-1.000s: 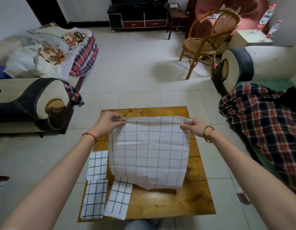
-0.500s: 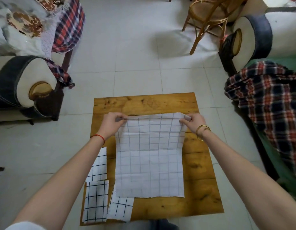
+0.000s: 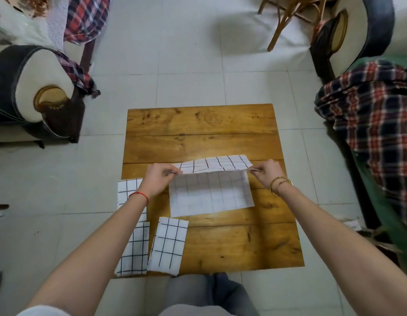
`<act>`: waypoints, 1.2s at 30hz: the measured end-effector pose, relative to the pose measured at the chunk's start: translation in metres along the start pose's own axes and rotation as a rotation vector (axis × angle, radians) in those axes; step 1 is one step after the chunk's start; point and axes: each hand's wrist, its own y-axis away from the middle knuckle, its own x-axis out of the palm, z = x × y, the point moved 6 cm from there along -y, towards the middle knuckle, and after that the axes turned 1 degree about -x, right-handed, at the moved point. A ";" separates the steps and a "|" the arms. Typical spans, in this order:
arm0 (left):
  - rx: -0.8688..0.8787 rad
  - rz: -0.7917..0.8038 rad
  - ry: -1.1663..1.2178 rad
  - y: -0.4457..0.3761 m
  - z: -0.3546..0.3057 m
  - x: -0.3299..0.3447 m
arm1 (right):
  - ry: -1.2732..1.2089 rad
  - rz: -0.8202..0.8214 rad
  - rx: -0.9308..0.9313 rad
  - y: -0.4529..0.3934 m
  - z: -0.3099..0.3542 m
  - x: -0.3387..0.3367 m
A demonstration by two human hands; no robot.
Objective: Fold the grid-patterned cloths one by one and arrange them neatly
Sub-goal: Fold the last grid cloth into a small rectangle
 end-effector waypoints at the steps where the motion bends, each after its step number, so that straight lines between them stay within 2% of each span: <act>1: -0.012 0.020 0.000 0.006 0.010 0.011 | 0.039 0.018 0.001 0.004 -0.005 0.010; 10: -0.077 0.101 -0.044 0.039 0.073 0.087 | 0.222 0.170 -0.019 0.017 -0.039 0.086; 14: -0.118 0.169 -0.090 0.042 0.085 0.106 | 0.349 0.229 -0.021 0.014 -0.048 0.111; 17: -0.137 0.153 -0.119 0.035 0.090 0.110 | 0.393 0.236 -0.005 0.008 -0.048 0.120; 25: -0.097 -0.002 -0.356 -0.030 0.083 0.102 | 0.295 0.127 -0.253 -0.047 0.035 0.144; 30: -0.114 0.013 -0.538 -0.068 0.088 0.114 | 0.381 0.175 -0.382 -0.080 0.087 0.176; 36: -0.129 0.028 -0.637 -0.089 0.106 0.129 | 0.507 0.205 -0.429 -0.106 0.101 0.212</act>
